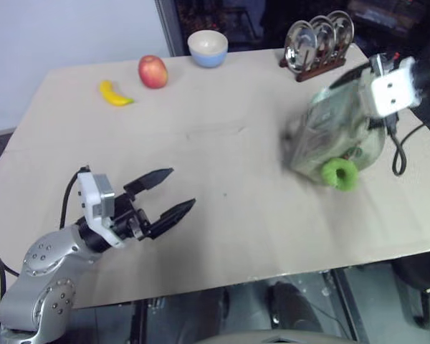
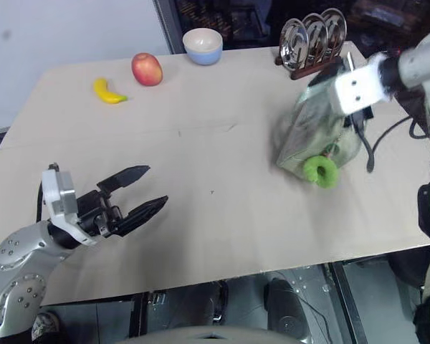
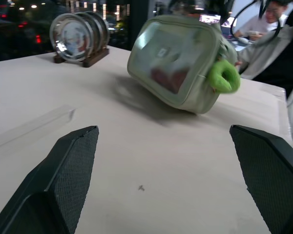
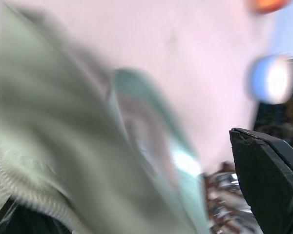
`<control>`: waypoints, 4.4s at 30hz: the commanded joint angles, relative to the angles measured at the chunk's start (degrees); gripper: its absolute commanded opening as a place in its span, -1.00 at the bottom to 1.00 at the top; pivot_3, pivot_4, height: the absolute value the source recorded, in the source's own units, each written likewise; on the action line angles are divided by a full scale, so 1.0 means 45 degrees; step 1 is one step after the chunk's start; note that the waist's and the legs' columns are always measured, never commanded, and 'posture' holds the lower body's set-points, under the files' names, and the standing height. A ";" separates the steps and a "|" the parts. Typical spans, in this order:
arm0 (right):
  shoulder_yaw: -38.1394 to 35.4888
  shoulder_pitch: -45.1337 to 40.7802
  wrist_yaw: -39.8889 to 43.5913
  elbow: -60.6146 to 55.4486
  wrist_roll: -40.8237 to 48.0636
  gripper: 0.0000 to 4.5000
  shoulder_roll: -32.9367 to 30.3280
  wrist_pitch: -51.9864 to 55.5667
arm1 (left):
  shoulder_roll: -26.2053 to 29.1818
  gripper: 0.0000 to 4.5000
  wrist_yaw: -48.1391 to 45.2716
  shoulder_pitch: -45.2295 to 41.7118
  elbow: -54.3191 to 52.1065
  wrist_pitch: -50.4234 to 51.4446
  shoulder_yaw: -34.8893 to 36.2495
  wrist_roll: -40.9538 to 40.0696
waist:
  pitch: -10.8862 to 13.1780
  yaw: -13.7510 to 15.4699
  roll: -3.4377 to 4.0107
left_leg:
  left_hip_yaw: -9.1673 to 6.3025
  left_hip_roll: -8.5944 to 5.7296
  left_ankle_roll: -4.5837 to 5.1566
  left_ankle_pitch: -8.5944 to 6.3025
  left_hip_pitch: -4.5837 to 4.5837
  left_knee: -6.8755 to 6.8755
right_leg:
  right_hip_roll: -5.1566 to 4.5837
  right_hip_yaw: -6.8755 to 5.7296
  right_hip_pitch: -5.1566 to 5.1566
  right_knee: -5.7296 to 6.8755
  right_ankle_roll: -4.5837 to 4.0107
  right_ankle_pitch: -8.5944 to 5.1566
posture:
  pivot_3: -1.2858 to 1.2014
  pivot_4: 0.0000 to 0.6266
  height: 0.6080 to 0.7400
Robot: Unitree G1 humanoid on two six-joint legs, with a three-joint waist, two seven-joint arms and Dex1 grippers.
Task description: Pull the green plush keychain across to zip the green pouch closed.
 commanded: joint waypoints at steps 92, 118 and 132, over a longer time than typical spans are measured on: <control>-0.0683 0.1657 -0.5281 -0.6515 -0.0187 -0.97 0.6217 1.3905 | -0.0630 1.00 0.0183 -0.0083 0.1452 -0.1648 0.0585 0.1005 | -0.0022 -0.0110 -0.0038 | 0.0104 0.0011 -0.0002 0.0001 -0.0034 0.0038 | 0.0034 0.0094 -0.0117 0.0130 -0.0006 0.0009 | 0.03 -0.52 1.00; 0.1679 0.3554 -0.8269 -1.0579 -0.1117 -0.97 0.8283 1.6133 | 0.0668 1.00 0.1289 -0.1369 0.4916 -0.3288 0.1693 0.3926 | -0.0042 -0.0132 -0.0071 | 0.0074 -0.0007 -0.0005 0.0002 -0.0041 0.0037 | 0.0024 0.0068 -0.0146 0.0154 -0.0006 0.0009 | 0.03 -0.52 1.00; 0.1706 0.3643 -0.8346 -1.0775 -0.0998 -0.97 0.8351 1.6112 | -0.0143 1.00 0.3292 -0.2923 0.5892 -0.5265 -0.0943 0.7747 | -0.0044 -0.0146 -0.0075 | 0.0071 -0.0014 -0.0005 0.0002 -0.0044 0.0035 | 0.0020 0.0069 -0.0146 0.0166 -0.0005 0.0009 | 0.03 -0.52 1.00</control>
